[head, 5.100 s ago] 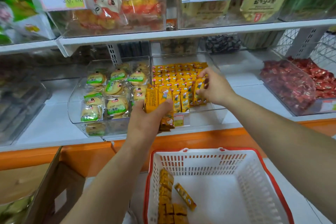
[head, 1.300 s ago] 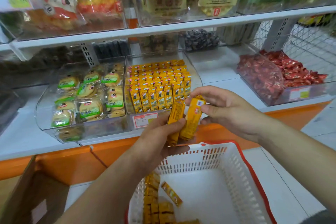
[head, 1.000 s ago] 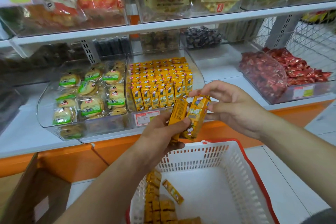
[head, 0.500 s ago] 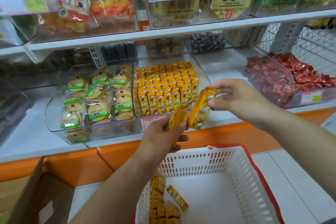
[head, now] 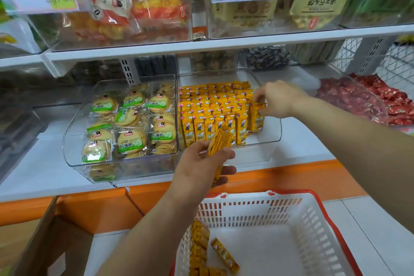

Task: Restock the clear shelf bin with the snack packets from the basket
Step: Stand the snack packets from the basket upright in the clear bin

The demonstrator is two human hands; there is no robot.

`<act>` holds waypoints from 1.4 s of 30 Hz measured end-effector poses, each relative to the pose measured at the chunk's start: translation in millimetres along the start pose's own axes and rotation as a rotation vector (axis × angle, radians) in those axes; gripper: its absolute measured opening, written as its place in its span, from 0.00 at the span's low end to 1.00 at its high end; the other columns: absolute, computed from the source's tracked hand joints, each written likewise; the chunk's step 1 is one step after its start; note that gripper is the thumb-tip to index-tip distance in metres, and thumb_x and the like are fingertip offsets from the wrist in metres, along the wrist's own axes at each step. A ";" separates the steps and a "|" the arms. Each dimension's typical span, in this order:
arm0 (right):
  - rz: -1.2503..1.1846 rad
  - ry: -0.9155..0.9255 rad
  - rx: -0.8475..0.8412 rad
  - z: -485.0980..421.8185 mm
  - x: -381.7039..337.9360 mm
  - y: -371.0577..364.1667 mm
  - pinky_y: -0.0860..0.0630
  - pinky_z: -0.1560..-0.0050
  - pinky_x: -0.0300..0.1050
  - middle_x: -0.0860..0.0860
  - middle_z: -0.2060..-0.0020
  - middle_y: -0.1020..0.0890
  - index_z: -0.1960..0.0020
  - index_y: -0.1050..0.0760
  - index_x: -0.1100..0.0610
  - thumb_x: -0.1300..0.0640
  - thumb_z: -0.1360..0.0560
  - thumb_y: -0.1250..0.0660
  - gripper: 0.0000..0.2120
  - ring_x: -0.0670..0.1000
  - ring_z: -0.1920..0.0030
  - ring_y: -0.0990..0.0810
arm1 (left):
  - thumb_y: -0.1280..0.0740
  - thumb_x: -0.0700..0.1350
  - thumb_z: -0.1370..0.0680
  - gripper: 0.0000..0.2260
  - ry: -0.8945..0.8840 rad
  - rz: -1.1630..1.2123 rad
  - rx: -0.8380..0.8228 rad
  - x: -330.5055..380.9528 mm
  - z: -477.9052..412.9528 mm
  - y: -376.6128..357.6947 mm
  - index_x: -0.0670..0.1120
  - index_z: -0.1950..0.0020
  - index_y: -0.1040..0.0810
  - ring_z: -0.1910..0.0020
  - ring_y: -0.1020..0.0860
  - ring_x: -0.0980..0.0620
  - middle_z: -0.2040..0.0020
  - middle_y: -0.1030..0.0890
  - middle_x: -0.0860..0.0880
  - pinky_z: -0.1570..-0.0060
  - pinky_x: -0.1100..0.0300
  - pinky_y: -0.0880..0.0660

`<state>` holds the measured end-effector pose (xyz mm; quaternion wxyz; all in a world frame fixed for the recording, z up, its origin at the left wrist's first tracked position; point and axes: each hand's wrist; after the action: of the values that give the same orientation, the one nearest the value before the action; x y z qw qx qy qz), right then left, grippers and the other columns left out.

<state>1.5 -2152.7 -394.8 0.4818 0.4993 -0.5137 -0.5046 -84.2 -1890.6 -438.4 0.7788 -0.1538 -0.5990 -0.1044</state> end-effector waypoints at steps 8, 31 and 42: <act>0.113 -0.107 -0.051 -8.0 -6.6 -30.7 0.22 0.48 0.49 0.49 0.43 0.19 0.43 0.22 0.42 0.54 0.28 0.29 0.15 0.55 0.42 0.21 | 0.29 0.47 0.20 0.08 -0.015 0.039 0.000 1.2 -2.3 1.6 0.48 0.42 0.20 0.58 0.13 0.50 0.51 0.12 0.51 0.63 0.61 0.20; -1.267 -0.142 0.031 152.6 -22.2 -4.3 0.26 0.66 0.45 0.51 0.70 0.23 0.60 0.19 0.56 0.45 0.26 0.28 0.14 0.50 0.70 0.25 | 0.23 0.46 0.26 0.16 -0.183 -0.177 -0.048 -8.3 19.4 -62.8 0.54 0.41 0.22 0.59 0.15 0.54 0.53 0.15 0.50 0.61 0.64 0.19; -1.266 -0.016 -0.029 149.6 0.9 -8.1 0.23 0.59 0.46 0.57 0.62 0.22 0.51 0.18 0.59 0.41 0.30 0.29 0.21 0.50 0.63 0.23 | 0.30 0.46 0.20 0.15 -0.114 -0.145 -0.143 -12.0 14.2 -61.2 0.49 0.33 0.23 0.52 0.13 0.49 0.47 0.13 0.51 0.57 0.60 0.19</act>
<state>-147.7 -2147.9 -406.8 0.0930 0.6959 -0.1157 -0.7026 -121.4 -1942.7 -439.6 0.7210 -0.1710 -0.6428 -0.1942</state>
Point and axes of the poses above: each hand's wrist, its own z-axis away from the middle knuckle, its own y-axis out of the back of the hand, x = y × z
